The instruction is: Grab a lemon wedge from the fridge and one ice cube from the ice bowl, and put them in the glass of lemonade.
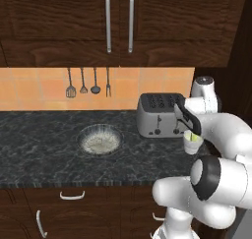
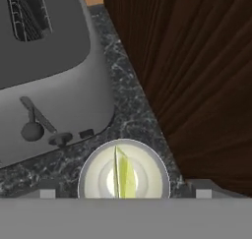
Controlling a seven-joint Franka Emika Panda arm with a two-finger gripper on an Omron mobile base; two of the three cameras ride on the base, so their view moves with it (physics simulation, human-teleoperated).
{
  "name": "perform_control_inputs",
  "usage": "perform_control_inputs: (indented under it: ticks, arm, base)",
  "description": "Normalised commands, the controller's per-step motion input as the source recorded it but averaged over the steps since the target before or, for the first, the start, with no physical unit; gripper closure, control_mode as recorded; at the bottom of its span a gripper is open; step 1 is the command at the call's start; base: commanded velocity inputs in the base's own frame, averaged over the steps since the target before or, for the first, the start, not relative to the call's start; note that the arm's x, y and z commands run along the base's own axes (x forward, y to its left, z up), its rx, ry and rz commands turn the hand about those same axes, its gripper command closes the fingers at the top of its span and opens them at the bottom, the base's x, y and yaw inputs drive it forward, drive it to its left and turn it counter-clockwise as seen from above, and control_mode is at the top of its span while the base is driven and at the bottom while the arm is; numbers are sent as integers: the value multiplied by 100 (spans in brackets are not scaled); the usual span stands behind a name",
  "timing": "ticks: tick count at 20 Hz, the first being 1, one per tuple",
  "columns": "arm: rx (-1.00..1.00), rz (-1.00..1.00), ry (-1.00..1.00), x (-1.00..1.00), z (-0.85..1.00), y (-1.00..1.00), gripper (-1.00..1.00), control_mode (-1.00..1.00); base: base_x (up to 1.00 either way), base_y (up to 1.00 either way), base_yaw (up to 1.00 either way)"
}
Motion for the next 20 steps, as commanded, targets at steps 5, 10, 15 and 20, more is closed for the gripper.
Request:
perform_control_inputs:
  ticks: [5,10,15,20]
  arm:
    - [-17,5,-50,-100,94,68,-100,-100]
    - [-25,7,-59,-100,100,76,-100,-100]
    - [-19,6,-31,-46,60,52,-100,-100]
    - [-1,0,-27,-35,3,0,-100,-100]
  base:
    - [0,0,0]
    - [0,0,0]
    - [0,0,0]
    - [0,0,0]
